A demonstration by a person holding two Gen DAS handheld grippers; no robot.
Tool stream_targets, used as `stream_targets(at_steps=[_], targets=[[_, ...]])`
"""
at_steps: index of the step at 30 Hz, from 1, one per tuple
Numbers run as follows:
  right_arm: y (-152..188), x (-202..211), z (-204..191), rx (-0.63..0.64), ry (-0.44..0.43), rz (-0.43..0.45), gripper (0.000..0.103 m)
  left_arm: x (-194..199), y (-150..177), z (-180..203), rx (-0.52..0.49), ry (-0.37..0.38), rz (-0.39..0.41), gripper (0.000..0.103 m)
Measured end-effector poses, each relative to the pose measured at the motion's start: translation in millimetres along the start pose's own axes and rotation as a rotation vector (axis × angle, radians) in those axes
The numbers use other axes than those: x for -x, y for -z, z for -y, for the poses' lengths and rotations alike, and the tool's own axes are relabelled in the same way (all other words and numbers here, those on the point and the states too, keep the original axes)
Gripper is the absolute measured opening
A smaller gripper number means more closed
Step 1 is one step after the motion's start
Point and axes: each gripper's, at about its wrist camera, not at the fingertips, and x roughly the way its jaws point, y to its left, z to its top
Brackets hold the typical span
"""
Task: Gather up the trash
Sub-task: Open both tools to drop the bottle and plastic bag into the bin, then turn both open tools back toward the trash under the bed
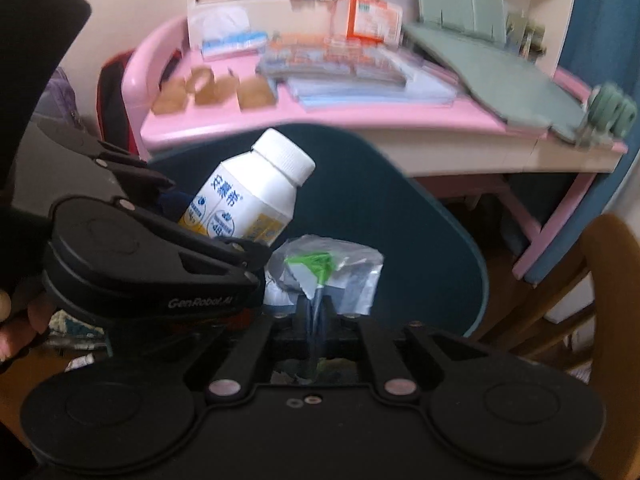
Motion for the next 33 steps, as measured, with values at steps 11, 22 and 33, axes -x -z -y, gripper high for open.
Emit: stream_targets(at_steps=[11, 22, 33], targets=[[3, 1, 0, -0.024, -0.003, -0.019, 0.027, 9, 4, -5, 0.013, 0.026, 0.03, 0.058], [3, 49, -18, -0.018, -0.035, 0.047, 0.033, 64, 19, -18, 0.026, 0.024, 0.105, 0.058], [5, 96, -67, 0.04, -0.069, 0.102, 0.034, 135, 59, -47, 0.049, -0.012, 0.172, 0.058]])
